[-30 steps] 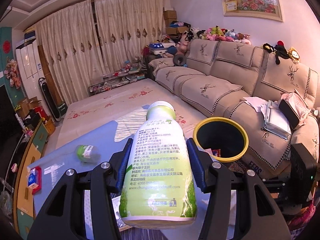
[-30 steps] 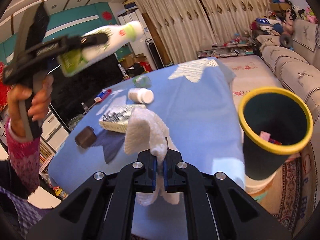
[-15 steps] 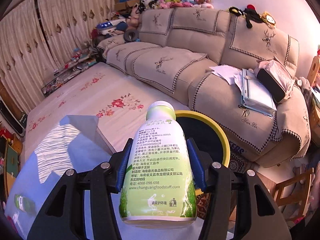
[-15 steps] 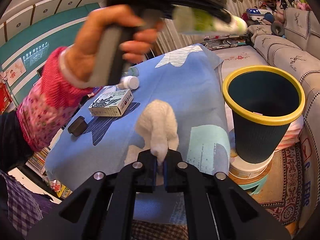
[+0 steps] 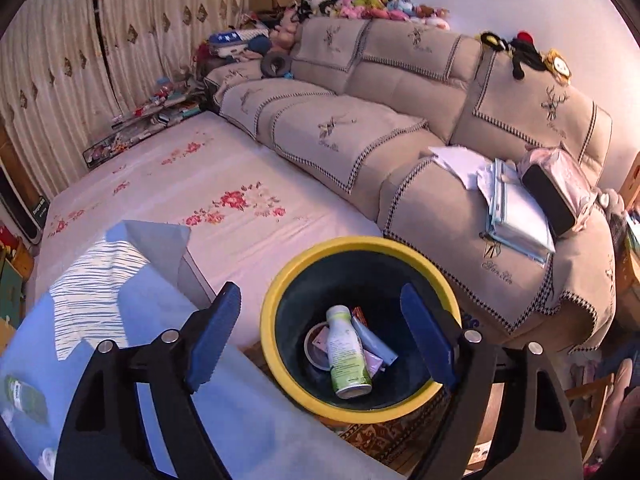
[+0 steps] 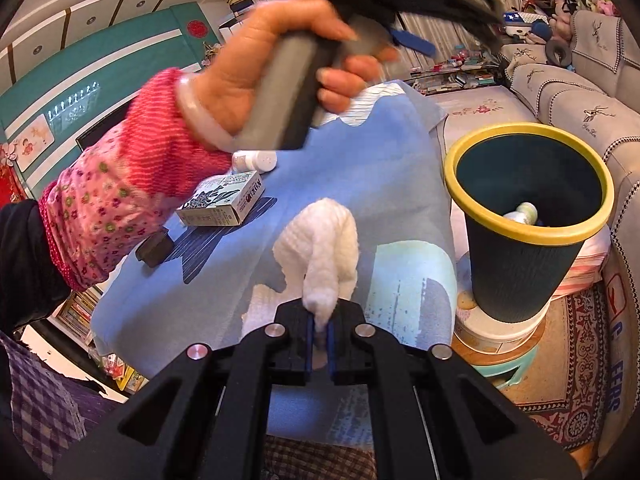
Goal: Collect trash
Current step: 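Carry the white towel over the bin and open the right gripper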
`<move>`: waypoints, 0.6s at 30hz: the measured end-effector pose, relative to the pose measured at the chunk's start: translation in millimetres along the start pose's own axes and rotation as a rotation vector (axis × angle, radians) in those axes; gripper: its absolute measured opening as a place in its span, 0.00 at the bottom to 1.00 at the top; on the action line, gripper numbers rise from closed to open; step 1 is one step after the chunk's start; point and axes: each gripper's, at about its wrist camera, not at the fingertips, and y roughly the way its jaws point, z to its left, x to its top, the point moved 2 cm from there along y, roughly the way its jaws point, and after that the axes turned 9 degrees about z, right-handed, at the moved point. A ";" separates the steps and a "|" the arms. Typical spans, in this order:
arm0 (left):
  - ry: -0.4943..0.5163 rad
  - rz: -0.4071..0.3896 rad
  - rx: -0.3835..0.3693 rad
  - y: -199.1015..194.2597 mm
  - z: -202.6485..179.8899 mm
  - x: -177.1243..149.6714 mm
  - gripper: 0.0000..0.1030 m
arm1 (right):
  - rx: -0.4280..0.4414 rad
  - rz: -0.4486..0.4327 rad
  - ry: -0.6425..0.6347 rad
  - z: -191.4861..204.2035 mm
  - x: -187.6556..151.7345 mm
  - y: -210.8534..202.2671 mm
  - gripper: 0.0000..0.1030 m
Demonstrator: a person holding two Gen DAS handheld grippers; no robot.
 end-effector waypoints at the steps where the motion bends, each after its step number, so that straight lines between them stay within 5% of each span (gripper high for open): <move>1: -0.019 -0.049 0.009 -23.1 5.2 -4.8 0.85 | 0.002 0.000 -0.001 1.6 0.4 0.7 0.05; 11: -0.326 -0.350 0.078 -219.3 76.2 -131.6 0.95 | -0.001 -0.004 -0.014 16.8 2.2 5.0 0.05; 18: -0.407 -0.371 0.419 -286.0 100.0 -256.1 0.95 | -0.020 -0.003 -0.007 16.6 16.3 3.4 0.05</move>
